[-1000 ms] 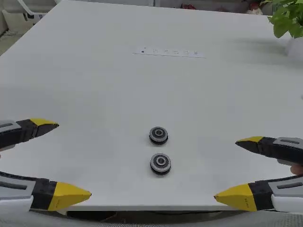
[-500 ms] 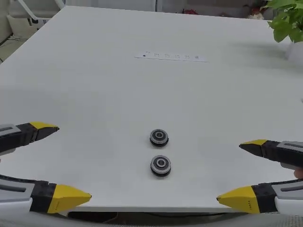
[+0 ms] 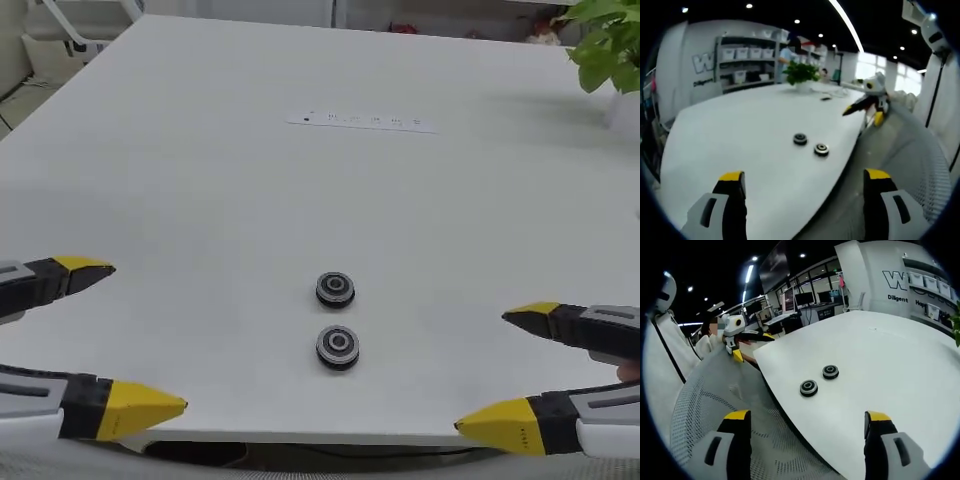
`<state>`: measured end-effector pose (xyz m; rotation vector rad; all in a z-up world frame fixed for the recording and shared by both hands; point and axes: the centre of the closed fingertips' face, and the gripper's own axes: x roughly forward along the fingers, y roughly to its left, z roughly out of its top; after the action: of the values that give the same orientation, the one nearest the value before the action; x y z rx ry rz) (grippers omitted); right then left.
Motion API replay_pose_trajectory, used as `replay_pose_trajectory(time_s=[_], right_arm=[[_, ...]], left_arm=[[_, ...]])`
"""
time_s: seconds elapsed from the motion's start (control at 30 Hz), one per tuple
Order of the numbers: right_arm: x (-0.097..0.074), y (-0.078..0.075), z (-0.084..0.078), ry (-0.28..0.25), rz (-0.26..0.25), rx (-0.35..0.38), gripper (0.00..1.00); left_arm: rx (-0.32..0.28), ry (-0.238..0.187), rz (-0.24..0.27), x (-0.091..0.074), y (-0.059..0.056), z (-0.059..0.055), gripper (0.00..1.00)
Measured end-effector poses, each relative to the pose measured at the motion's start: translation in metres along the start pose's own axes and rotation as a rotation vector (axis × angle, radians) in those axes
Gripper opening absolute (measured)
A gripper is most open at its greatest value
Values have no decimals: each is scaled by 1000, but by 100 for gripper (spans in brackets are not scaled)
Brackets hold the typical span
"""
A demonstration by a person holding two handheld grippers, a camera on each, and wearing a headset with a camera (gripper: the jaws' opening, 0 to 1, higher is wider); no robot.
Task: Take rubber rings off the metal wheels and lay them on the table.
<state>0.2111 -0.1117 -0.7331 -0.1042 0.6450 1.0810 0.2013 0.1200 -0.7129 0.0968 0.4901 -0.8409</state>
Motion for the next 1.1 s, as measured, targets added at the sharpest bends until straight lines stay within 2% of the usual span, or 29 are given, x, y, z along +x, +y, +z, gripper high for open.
replay_pose_trajectory(time_s=[0.67, 1.1], right_arm=[[0, -1, -1, -12, -5, 31, 89], [0, 0, -1, -17, -3, 35, 87]], left_arm=[[-17, 23, 13, 0, 2, -5, 100], [-18, 19, 5, 1, 3, -7, 100]])
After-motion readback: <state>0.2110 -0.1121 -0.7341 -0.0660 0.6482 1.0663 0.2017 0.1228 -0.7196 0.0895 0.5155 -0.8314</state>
